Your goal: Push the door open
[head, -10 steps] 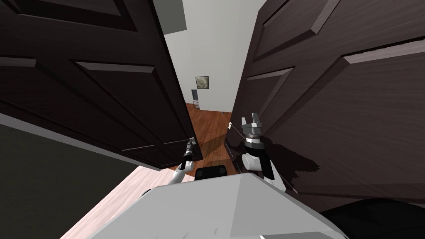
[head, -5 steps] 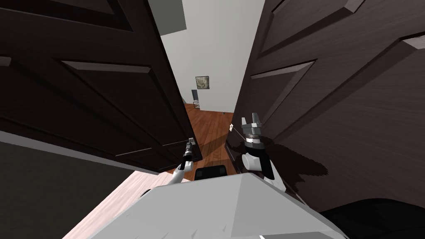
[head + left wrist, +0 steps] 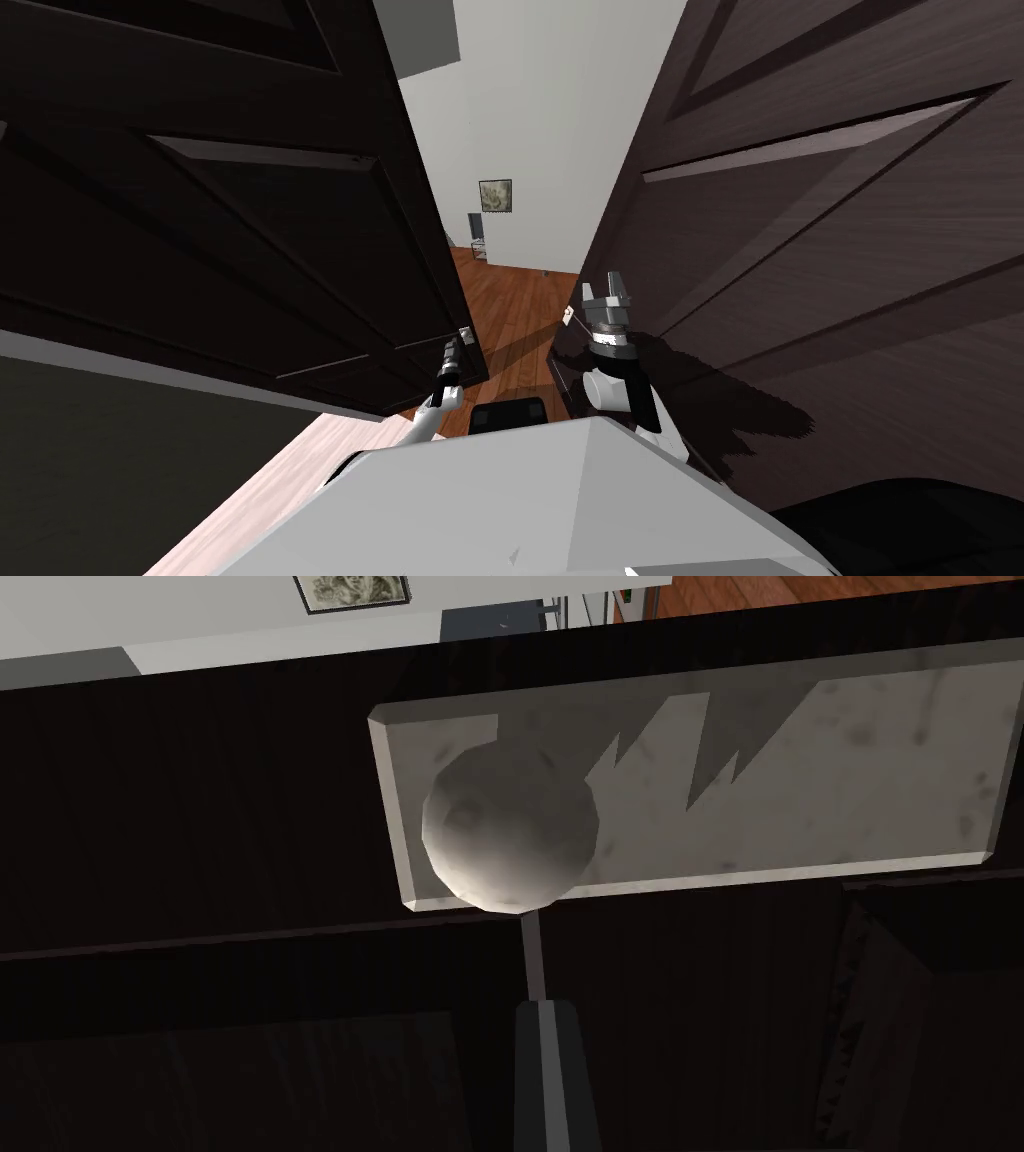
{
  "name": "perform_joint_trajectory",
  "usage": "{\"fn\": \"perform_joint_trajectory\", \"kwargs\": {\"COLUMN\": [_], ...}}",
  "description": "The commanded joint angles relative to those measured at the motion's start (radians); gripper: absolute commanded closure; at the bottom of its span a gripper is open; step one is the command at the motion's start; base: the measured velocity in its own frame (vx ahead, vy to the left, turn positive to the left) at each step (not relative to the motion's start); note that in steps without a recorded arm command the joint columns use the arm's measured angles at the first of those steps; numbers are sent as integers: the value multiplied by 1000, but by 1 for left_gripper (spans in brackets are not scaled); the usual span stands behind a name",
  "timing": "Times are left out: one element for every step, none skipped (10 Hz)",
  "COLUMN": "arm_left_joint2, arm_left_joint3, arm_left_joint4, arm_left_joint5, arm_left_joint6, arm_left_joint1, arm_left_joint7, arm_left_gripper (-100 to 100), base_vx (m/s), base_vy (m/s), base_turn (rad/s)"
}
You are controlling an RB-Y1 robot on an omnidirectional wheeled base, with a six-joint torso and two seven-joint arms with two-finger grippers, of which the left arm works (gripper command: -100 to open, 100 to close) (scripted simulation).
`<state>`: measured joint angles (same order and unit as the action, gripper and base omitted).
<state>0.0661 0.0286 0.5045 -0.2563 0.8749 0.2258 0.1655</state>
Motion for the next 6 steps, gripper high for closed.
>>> {"fn": "perform_joint_trajectory", "kwargs": {"arm_left_joint2": [-5, -16, -27, -46, -65, -53], "arm_left_joint3": [-1, 0, 1, 1, 2, 1], "arm_left_joint4": [7, 9, 11, 13, 14, 20], "arm_left_joint5": [-1, -3, -4, -6, -8, -6], "arm_left_joint6": [-9, -15, -18, -23, -27, -27], "arm_left_joint1": [-2, 2, 5, 9, 12, 6], "arm_left_joint7": [3, 8, 11, 16, 19, 16], "arm_left_gripper": [-100, -100, -100, -100, -100, -100], "base_vx": [-205, -230, -239, -256, -246, -108], "base_vy": [-98, -78, -111, -117, -113, -55], "base_turn": [51, 59, 83, 88, 73, 14]}}
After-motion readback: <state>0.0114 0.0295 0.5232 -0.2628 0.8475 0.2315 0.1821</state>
